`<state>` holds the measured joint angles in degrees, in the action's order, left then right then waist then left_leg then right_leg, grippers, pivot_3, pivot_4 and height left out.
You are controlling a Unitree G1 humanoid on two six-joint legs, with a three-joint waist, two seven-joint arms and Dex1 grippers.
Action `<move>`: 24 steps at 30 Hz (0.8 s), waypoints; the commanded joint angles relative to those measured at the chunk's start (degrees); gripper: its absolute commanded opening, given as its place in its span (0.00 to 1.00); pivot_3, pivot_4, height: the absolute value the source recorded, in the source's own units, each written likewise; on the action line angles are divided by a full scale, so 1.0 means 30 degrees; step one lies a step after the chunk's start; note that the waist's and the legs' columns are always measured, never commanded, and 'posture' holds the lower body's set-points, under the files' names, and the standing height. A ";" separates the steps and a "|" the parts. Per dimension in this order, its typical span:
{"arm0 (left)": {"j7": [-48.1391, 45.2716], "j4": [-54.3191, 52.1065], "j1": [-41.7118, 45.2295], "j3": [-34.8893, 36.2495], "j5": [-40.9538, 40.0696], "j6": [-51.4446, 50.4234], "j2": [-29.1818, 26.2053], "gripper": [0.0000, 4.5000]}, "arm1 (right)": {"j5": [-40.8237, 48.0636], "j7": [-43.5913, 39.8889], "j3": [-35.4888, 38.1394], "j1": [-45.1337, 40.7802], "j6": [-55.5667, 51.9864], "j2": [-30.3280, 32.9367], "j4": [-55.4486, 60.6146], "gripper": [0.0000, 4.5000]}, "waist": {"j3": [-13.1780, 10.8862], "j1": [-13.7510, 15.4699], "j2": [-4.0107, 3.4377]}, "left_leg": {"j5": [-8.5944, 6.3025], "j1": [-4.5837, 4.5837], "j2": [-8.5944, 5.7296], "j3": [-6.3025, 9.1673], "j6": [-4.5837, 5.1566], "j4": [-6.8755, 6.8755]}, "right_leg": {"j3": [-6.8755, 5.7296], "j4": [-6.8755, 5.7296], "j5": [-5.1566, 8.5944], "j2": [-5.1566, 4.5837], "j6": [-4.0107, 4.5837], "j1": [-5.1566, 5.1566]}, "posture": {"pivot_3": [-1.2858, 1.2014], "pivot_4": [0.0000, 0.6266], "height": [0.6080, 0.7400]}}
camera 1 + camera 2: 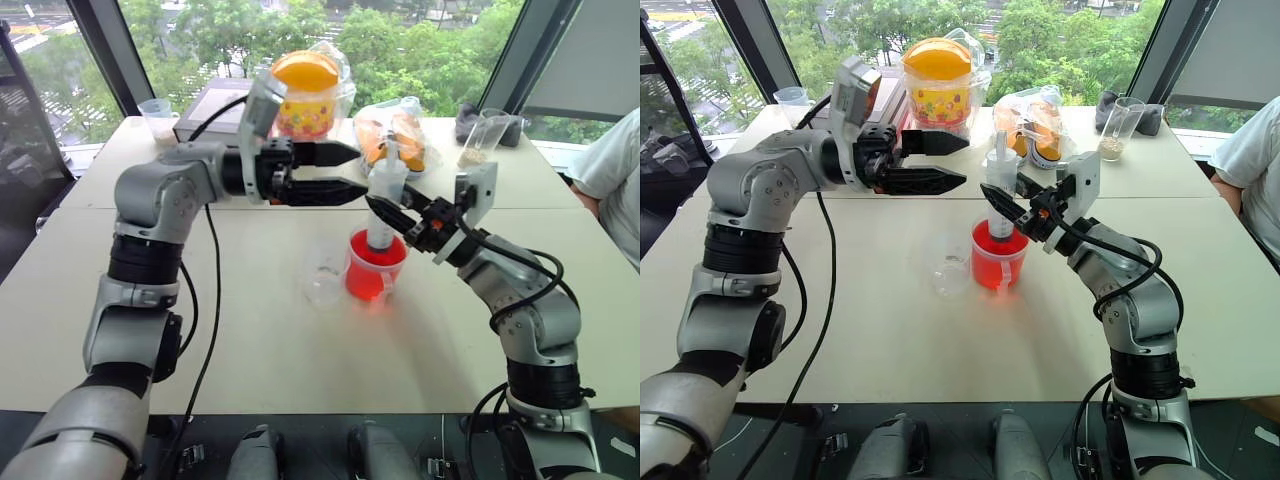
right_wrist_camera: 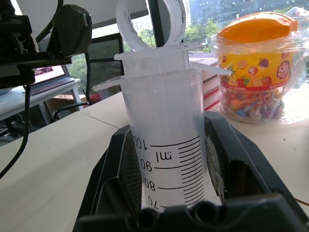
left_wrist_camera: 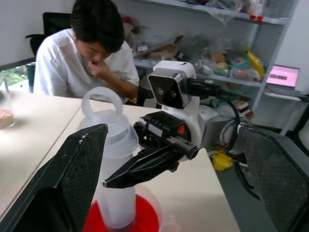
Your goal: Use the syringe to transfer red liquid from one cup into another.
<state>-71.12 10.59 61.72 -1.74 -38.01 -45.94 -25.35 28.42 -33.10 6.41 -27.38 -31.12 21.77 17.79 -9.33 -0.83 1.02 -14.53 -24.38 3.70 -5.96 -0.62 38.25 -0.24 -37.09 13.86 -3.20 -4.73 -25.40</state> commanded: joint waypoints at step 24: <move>-0.0295 0.1916 0.1482 -0.0921 0.1597 0.2183 0.2683 0.59 | 0.0813 0.0398 -0.0423 0.0224 -0.0081 0.0244 0.1950 0.32 | -0.0001 0.0014 0.0002 | 0.0000 -0.0004 -0.0001 0.0007 0.0001 0.0000 | 0.0001 0.0006 0.0000 0.0004 0.0000 0.0001 | 0.52 0.24 1.00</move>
<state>-71.56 17.66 64.97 -3.92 -33.04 -39.48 -17.92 30.09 -32.05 4.74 -26.07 -31.99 22.12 21.01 -9.33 -0.78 1.02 -14.54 -24.39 3.69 -5.94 -0.61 38.25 -0.24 -37.07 13.86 -3.19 -4.73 -25.40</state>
